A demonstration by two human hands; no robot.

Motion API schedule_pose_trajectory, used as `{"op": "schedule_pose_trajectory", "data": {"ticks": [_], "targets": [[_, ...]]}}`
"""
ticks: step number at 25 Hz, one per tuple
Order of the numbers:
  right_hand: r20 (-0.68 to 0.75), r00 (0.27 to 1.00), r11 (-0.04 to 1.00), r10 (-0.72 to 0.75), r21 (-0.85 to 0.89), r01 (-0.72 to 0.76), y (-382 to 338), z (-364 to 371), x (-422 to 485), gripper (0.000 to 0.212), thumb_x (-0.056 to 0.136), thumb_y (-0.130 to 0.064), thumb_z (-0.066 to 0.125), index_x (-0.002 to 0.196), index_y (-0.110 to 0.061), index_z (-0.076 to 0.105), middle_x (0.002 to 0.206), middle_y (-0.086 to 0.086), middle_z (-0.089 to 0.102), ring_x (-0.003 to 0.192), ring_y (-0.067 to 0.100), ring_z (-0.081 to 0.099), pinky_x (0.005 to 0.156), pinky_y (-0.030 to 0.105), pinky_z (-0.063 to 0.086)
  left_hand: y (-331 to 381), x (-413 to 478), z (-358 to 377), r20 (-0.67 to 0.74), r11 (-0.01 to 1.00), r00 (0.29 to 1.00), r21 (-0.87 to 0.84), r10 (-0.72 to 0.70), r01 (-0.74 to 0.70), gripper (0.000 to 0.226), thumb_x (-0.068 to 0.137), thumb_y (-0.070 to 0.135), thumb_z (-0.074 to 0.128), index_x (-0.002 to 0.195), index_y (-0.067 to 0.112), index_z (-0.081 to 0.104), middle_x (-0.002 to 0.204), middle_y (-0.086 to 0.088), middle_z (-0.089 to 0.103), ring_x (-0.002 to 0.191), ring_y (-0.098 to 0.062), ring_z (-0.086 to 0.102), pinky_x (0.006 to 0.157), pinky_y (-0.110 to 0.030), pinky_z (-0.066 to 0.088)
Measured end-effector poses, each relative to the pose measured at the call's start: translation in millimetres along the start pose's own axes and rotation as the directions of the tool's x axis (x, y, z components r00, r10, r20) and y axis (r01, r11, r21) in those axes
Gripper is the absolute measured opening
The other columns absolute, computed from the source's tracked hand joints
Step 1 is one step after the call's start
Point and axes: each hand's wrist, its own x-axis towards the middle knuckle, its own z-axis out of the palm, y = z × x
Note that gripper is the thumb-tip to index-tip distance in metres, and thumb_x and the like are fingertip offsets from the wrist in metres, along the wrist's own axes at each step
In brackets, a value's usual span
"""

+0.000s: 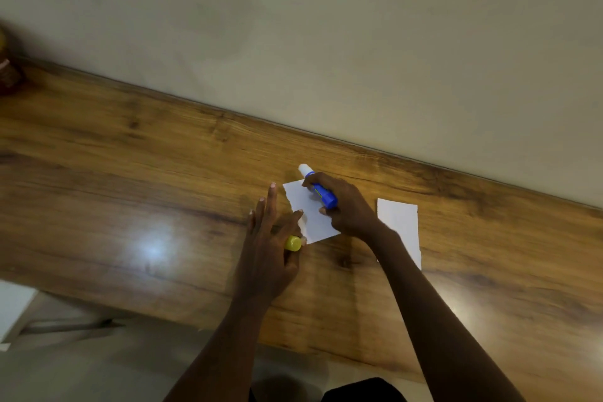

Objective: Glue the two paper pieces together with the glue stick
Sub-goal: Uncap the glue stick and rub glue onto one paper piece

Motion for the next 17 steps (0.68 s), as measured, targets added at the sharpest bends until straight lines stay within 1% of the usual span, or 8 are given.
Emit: {"op": "schedule_pose_trajectory", "data": {"ticks": [2,4,6,8,9,12,14,17], "targets": [[0.065,0.996,0.998,-0.059,-0.025,0.060,-2.7,-2.1,4.0,0.060,0.066,0.014,0.061,0.117,-0.016,0.048,0.122,0.015,0.055,0.098,0.028,0.051,0.077,0.029,0.037,-0.7,0.5,0.7,0.001,1.000,1.000,0.014,-0.009,0.009,0.051,0.076,0.014,0.064,0.125,0.014,0.050,0.146,-0.008,-0.003,0.136,-0.031,0.001,0.110,-0.045,0.008],[-0.147,0.985,0.992,-0.093,0.068,0.104,-8.6,4.3,2.5,0.044,0.070,0.000,0.067,0.110,-0.012,0.053,0.109,0.015,0.062,0.087,0.021,0.058,0.071,0.020,0.041,-1.2,-0.1,1.8,0.005,1.000,1.000,0.025,-0.015,0.015,0.049,0.077,0.016,0.063,0.124,0.014,0.050,0.147,-0.008,-0.003,0.139,-0.032,0.004,0.111,-0.043,0.009],[-0.432,0.897,0.923,0.099,0.377,0.080,-18.0,17.9,-4.8,0.027,0.075,-0.022,0.062,0.100,-0.011,0.058,0.090,0.010,0.064,0.070,0.005,0.057,0.062,0.010,0.042,-1.5,-0.7,2.9,0.004,0.999,1.000,0.027,-0.025,0.025,0.050,0.079,0.019,0.062,0.126,0.015,0.047,0.148,-0.006,-0.004,0.139,-0.032,0.004,0.111,-0.043,0.009],[-0.493,0.801,0.762,0.339,0.644,0.074,-25.0,31.6,-8.1,0.029,0.077,-0.031,0.051,0.100,-0.014,0.058,0.082,0.008,0.061,0.060,0.005,0.054,0.054,0.007,0.042,-1.8,-0.8,3.5,-0.007,0.999,1.000,0.030,-0.026,0.026,0.051,0.081,0.022,0.061,0.128,0.015,0.045,0.147,-0.004,-0.002,0.139,-0.031,0.003,0.112,-0.042,0.008],[-0.486,0.781,0.729,0.391,0.682,0.059,-25.5,37.4,-8.4,0.033,0.077,-0.031,0.050,0.104,-0.013,0.056,0.085,0.010,0.061,0.060,0.008,0.054,0.052,0.007,0.043,-1.9,-0.7,3.8,-0.012,0.999,1.000,0.029,-0.022,0.023,0.051,0.081,0.023,0.061,0.129,0.014,0.045,0.147,-0.003,-0.001,0.139,-0.030,0.003,0.112,-0.041,0.007],[-0.539,0.771,0.833,0.340,0.553,0.019,-25.1,44.1,-6.3,0.033,0.074,-0.019,0.062,0.102,-0.003,0.052,0.092,0.019,0.063,0.062,0.013,0.054,0.049,0.004,0.042,-1.5,0.0,3.4,-0.018,1.000,1.000,0.018,-0.017,0.018,0.050,0.081,0.019,0.060,0.129,0.013,0.046,0.147,-0.003,0.000,0.140,-0.030,0.004,0.113,-0.038,0.004],[-0.588,0.772,0.903,0.240,0.428,0.046,-22.1,45.8,-2.5,0.019,0.073,-0.005,0.067,0.087,0.002,0.057,0.079,0.023,0.065,0.054,0.006,0.049,0.050,0.004,0.041,-1.0,0.4,2.9,-0.023,1.000,1.000,0.007,-0.009,0.009,0.048,0.081,0.018,0.059,0.127,0.013,0.047,0.147,-0.005,0.002,0.140,-0.030,0.004,0.113,-0.037,0.004],[-0.597,0.786,0.936,0.159,0.346,0.073,-18.3,51.6,1.6,0.014,0.072,0.000,0.068,0.081,0.003,0.058,0.070,0.024,0.065,0.051,0.003,0.046,0.051,0.006,0.040,-1.0,0.5,2.4,-0.017,1.000,1.000,0.002,-0.005,0.005,0.048,0.081,0.016,0.058,0.127,0.013,0.047,0.148,-0.006,0.000,0.140,-0.025,0.000,0.114,-0.036,0.005]]}}
